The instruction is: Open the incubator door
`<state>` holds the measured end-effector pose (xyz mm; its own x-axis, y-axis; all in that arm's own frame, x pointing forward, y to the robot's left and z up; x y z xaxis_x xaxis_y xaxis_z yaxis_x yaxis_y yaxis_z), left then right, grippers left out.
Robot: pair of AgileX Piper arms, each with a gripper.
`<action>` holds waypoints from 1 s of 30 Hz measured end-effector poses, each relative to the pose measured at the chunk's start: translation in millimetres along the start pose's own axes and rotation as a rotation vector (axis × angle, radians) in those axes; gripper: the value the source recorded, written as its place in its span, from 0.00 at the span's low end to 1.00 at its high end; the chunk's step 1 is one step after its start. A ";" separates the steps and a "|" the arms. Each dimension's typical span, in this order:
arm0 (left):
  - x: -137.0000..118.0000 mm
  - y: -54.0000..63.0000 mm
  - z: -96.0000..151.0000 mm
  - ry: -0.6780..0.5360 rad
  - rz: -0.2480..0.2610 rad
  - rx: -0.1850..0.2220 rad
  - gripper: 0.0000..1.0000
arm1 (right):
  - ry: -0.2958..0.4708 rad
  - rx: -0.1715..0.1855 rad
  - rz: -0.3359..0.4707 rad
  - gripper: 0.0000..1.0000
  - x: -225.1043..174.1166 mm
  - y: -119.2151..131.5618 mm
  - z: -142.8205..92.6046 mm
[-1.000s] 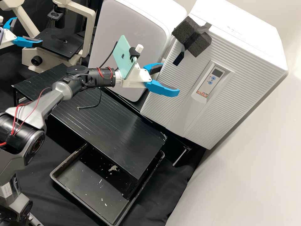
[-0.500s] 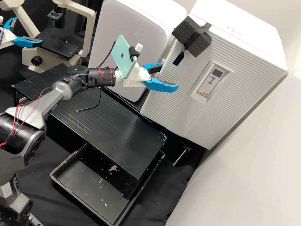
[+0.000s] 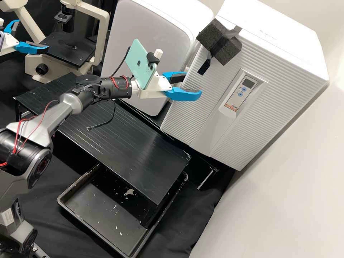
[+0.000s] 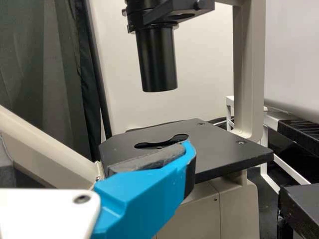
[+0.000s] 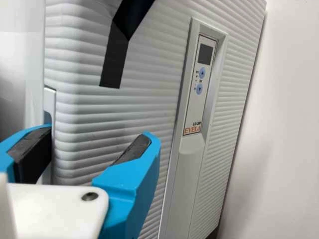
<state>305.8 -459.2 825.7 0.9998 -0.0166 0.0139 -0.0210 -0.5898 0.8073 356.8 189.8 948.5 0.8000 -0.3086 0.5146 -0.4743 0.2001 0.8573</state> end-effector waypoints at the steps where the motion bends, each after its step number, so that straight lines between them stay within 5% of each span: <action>1: 0.0 0.0 0.0 0.000 0.000 0.000 1.00 | 0.001 0.000 -0.002 0.00 0.0 -0.2 -0.1; 30: 0.0 0.0 0.0 0.000 0.000 0.000 1.00 | 0.018 0.016 -0.061 0.00 0.6 0.1 10.5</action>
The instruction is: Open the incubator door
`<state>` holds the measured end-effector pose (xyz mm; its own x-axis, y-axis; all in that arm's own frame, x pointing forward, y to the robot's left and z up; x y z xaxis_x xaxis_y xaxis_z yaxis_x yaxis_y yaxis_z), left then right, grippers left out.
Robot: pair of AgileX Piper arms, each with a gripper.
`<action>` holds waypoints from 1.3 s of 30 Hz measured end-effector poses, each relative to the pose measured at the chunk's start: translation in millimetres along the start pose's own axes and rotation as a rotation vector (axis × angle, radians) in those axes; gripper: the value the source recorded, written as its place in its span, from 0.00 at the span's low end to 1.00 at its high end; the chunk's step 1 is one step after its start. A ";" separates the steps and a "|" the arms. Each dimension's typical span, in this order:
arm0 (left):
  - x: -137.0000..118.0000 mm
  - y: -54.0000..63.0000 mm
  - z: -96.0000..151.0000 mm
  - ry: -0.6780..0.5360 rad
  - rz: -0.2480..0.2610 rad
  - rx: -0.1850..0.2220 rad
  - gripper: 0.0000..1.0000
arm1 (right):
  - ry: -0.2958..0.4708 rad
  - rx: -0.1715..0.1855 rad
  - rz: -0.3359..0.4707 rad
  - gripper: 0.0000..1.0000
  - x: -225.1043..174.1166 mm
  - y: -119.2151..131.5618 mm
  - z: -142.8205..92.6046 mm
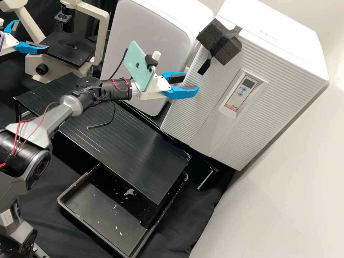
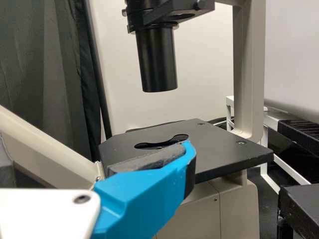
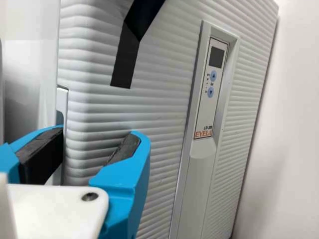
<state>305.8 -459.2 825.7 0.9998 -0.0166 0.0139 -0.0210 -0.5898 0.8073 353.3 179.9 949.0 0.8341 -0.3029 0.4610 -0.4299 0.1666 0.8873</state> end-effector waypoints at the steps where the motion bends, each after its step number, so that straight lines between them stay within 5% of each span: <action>1: 0.0 0.0 0.0 0.000 0.000 0.000 1.00 | 0.005 0.004 -0.005 0.00 -0.1 1.4 1.4; 16: 0.0 0.0 0.0 0.000 0.000 0.000 1.00 | 0.050 0.056 -0.076 0.00 -11.4 33.1 26.4; 24: 0.0 0.0 0.0 0.000 0.000 0.000 1.00 | 0.053 0.143 -0.068 0.00 -36.5 54.5 43.7; 29: 0.0 0.0 0.0 0.000 0.000 0.000 1.00 | 0.051 0.197 -0.027 0.00 -55.6 72.3 53.1; 39: 0.0 0.0 0.0 0.000 0.000 0.000 1.00 | -0.018 0.238 0.105 0.00 -81.8 83.3 68.5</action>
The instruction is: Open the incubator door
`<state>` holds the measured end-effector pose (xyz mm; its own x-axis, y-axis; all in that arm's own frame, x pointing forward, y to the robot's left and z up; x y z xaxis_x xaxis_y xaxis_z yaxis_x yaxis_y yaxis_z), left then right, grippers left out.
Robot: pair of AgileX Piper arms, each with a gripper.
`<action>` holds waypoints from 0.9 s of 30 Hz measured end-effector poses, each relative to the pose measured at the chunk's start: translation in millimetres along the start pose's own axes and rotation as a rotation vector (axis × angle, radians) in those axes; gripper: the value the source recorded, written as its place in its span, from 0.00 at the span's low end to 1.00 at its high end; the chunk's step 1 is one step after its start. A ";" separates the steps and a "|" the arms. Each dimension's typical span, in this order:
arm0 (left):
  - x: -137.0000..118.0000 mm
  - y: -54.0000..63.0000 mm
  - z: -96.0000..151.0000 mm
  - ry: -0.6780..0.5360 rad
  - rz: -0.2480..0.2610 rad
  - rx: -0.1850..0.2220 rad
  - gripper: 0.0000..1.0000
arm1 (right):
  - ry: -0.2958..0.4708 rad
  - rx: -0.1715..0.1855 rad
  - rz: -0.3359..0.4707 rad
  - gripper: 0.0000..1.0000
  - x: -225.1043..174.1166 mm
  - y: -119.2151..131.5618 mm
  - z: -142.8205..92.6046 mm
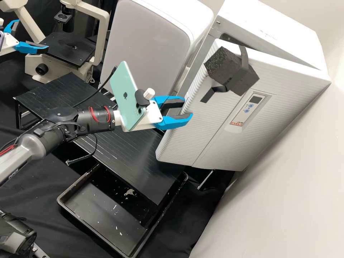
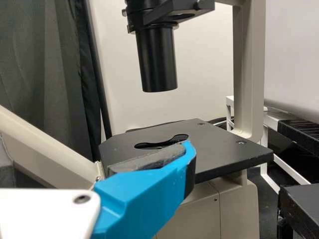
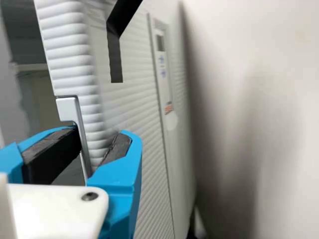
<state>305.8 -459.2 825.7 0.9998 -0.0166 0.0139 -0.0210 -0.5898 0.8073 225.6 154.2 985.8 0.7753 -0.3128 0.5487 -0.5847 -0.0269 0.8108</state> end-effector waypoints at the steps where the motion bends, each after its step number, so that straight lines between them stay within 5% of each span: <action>1: 0.0 0.0 0.0 0.000 0.000 0.000 1.00 | -0.012 0.001 0.026 0.00 -1.7 1.8 1.5; 4: 0.0 0.0 0.0 0.000 0.000 0.000 1.00 | -0.038 0.014 0.090 0.00 -6.7 10.2 5.0; 5: 0.0 0.0 0.0 0.000 0.000 0.000 1.00 | -0.047 0.014 0.106 1.00 -8.0 12.4 7.0; 11: 0.0 0.0 0.0 0.000 0.000 0.000 1.00 | -0.110 0.020 0.259 1.00 -14.5 31.0 15.0; 14: 0.0 0.0 0.0 0.000 0.000 0.000 1.00 | -0.084 0.001 0.327 1.00 -17.6 39.8 12.2; 22: 0.0 0.0 0.0 0.000 0.000 0.000 1.00 | -0.045 -0.002 0.334 1.00 -19.0 40.5 8.0; 25: 0.0 0.0 0.0 0.000 0.000 0.000 1.00 | 0.034 0.016 0.336 1.00 -21.2 35.5 6.5; 27: 0.0 0.0 0.0 0.000 0.000 0.000 1.00 | 0.176 0.041 0.315 1.00 -22.8 27.7 4.5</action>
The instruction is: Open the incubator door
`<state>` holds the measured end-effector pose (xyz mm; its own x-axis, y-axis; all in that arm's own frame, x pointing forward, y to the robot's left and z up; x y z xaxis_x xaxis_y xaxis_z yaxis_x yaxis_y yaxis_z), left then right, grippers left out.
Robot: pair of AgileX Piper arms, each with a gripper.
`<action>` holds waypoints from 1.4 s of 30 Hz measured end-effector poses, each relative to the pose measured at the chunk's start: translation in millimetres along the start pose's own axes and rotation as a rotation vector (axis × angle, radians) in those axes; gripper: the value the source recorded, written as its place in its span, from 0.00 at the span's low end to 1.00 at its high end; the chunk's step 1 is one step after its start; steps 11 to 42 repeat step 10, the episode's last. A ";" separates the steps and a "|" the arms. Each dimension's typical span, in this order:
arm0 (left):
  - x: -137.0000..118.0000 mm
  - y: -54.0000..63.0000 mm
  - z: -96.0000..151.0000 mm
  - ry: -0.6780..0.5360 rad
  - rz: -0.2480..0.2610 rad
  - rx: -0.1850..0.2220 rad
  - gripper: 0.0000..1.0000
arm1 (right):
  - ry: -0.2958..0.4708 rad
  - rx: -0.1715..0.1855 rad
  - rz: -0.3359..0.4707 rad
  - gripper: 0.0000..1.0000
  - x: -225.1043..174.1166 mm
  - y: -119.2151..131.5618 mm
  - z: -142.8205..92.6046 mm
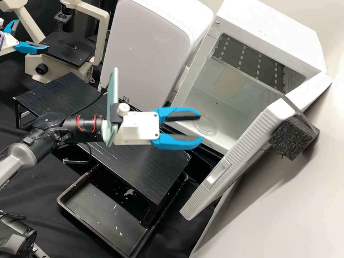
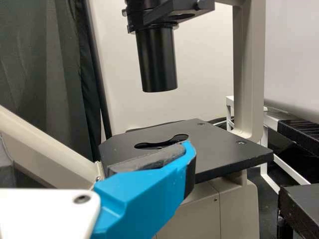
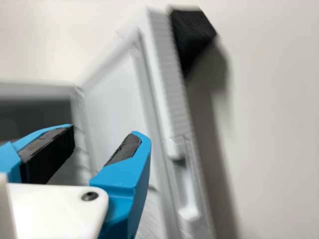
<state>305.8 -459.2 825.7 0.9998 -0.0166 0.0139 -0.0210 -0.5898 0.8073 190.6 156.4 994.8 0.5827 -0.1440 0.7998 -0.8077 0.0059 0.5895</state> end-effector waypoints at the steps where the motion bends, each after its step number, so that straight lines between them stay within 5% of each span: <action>1: 0.0 0.0 0.0 0.000 0.000 0.000 1.00 | 0.052 0.042 -0.032 1.00 -1.8 -3.7 0.7; 5: 0.0 0.0 0.0 0.000 0.000 0.000 1.00 | 0.255 0.162 -0.152 1.00 -9.6 -12.0 1.5; 10: 0.0 0.0 0.0 0.000 0.000 0.000 1.00 | 0.376 0.276 -0.251 1.00 -22.3 -16.1 4.9; 42: 0.0 0.0 0.0 0.000 0.000 0.000 1.00 | 0.376 0.276 -0.251 1.00 -22.3 -16.1 4.9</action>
